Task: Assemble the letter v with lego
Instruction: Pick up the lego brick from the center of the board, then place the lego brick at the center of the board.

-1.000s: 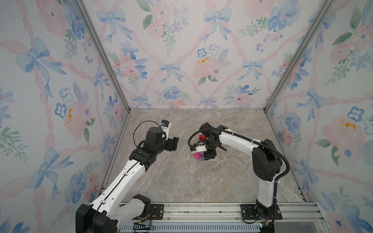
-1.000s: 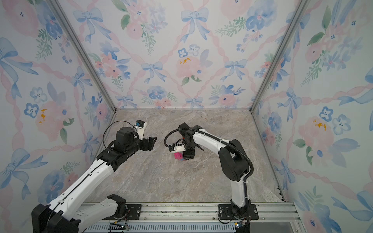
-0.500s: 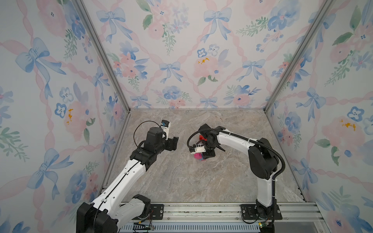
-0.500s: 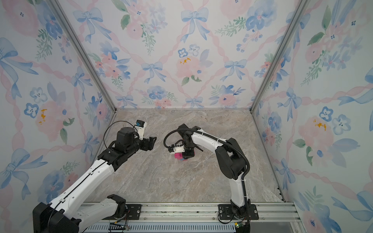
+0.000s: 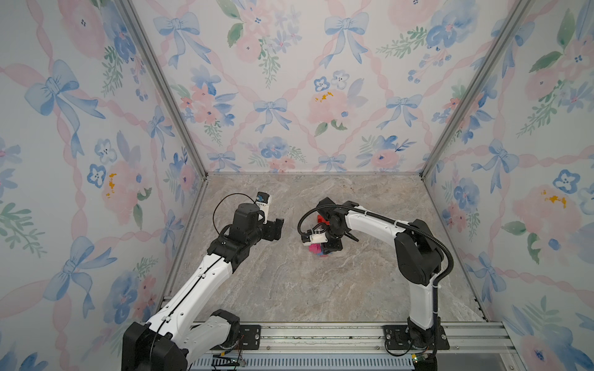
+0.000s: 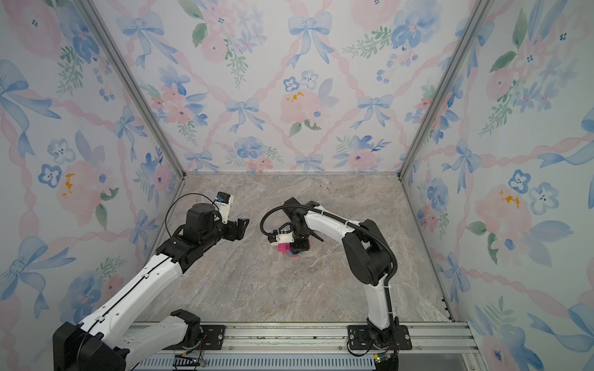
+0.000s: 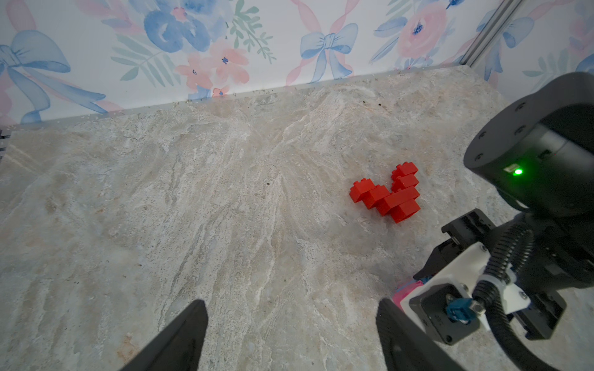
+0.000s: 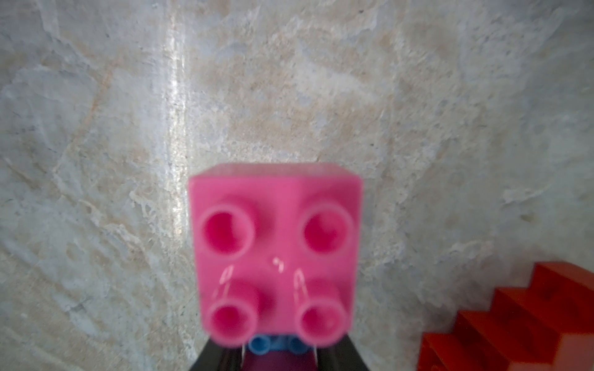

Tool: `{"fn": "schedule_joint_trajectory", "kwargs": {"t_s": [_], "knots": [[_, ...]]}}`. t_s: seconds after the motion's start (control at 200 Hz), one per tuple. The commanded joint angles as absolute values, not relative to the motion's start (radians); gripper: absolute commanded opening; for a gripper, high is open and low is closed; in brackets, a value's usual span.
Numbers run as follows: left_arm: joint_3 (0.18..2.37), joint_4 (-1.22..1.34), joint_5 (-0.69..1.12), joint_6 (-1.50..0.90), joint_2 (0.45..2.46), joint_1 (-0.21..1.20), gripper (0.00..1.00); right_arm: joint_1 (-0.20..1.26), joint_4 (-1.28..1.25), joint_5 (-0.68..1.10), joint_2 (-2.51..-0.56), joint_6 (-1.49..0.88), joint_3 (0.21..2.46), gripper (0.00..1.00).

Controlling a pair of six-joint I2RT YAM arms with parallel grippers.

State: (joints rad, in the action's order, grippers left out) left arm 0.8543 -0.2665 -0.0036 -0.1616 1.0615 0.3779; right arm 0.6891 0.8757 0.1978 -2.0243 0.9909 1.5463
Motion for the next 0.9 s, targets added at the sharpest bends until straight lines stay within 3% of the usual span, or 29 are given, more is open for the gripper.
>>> {"fn": "schedule_joint_trajectory", "kwargs": {"t_s": [0.0,0.26,0.835,0.895], "knots": [[0.844,-0.258,-0.006,-0.156,1.063,0.371,0.85,0.679,0.977,0.256,-2.027,0.979,1.551,0.24],[0.83,-0.241,0.057,-0.201,1.095,0.371,0.86,0.633,1.305,0.374,-2.034,1.056,1.601,0.26],[0.784,-0.184,0.088,-0.236,1.109,0.37,0.86,0.542,1.434,0.394,-2.22,1.123,1.763,0.32],[0.783,-0.183,0.087,-0.236,1.114,0.37,0.86,0.539,1.446,0.391,-2.237,1.122,1.785,0.37]]}}
